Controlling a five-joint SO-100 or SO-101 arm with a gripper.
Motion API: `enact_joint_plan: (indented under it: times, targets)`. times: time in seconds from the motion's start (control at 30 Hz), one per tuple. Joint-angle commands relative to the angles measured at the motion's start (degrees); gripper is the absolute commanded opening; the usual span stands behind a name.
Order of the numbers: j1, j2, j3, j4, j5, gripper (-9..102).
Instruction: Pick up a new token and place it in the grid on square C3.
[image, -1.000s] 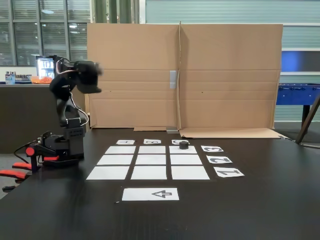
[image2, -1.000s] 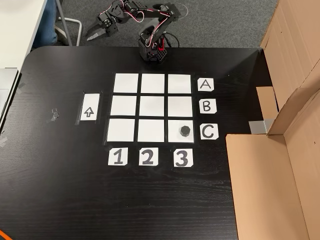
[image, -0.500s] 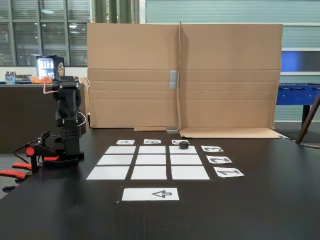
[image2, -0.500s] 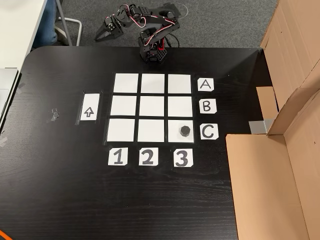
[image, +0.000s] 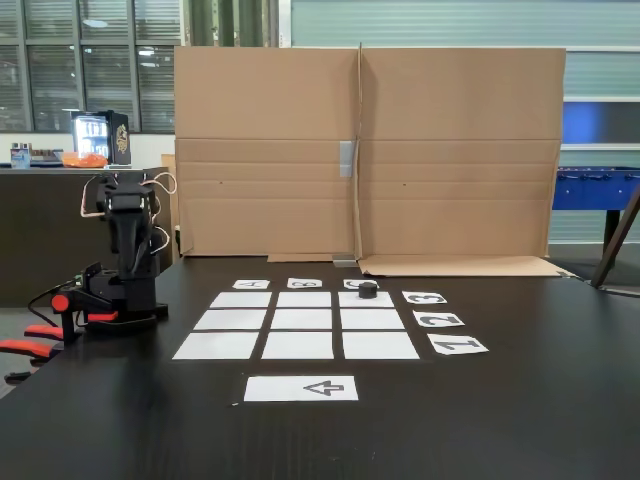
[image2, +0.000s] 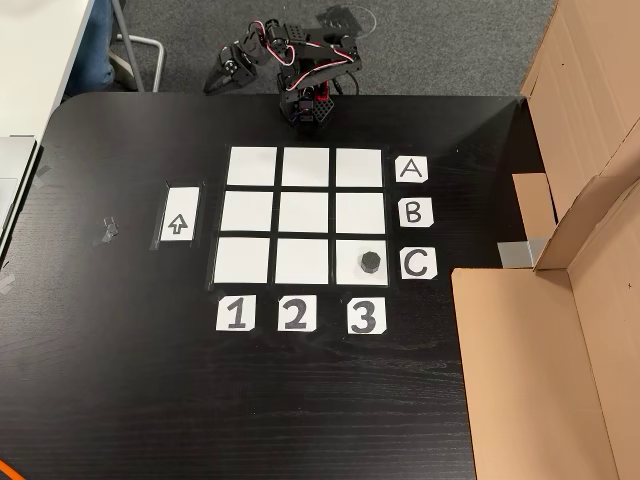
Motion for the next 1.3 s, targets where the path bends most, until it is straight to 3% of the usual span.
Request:
enact_joint_plan:
  times: [0.0,0.4,1.27]
  targets:
    - [0.44,2.64,1.23,2.55,-0.88,-1]
    - [0.44,13.01,7.12,10.55,-0.97,-1]
    - [0.53,13.71,10.55,10.28,-1.14,-1]
